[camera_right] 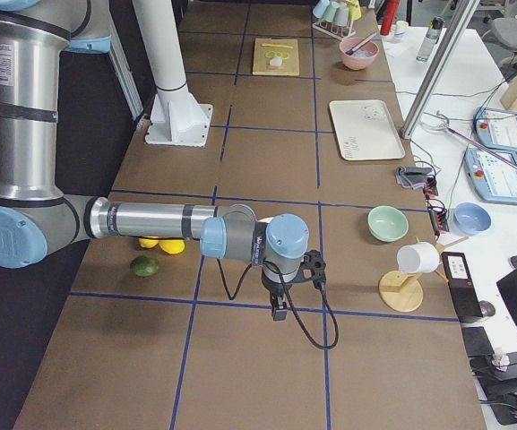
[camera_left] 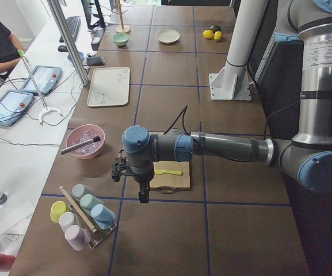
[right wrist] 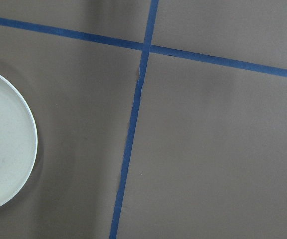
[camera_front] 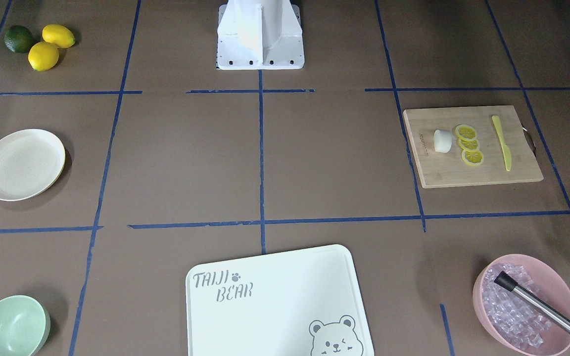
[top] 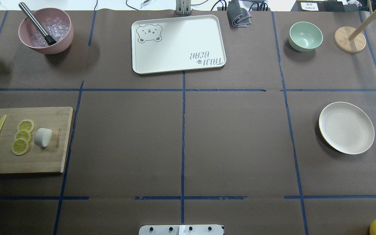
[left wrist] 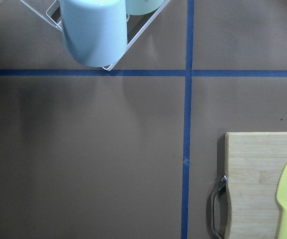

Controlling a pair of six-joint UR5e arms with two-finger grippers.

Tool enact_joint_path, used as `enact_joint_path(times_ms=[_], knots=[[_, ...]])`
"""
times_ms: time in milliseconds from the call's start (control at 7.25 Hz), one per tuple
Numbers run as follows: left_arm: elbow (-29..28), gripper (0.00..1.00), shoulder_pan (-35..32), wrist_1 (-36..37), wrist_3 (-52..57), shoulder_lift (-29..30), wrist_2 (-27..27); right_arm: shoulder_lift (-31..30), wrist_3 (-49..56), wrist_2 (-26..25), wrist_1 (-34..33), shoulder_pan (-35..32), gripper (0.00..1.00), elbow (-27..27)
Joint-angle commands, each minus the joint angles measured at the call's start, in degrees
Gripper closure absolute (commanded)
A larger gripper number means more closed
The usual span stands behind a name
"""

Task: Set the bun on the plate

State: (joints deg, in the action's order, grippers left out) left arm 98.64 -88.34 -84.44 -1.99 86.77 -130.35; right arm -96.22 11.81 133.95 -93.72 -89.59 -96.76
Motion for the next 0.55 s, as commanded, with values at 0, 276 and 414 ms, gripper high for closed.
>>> enact_joint_path(times_ms=[0, 276, 414], knots=[[-0.02, 0.0, 0.01, -0.11, -0.03, -0.28, -1.82, 0.5, -4.39, 1.75, 0.12, 3.96, 0.0, -0.27], [0.06, 0.0, 0.01, -0.2, 0.23, -0.2, -1.92, 0.16, -22.78, 2.1, 12.52, 9.94, 0.01, 1.65], [-0.02, 0.0, 0.01, -1.24, 0.32, -0.28, -1.84, 0.16, -31.07, 2.02, 17.99, 12.4, 0.01, 2.62]])
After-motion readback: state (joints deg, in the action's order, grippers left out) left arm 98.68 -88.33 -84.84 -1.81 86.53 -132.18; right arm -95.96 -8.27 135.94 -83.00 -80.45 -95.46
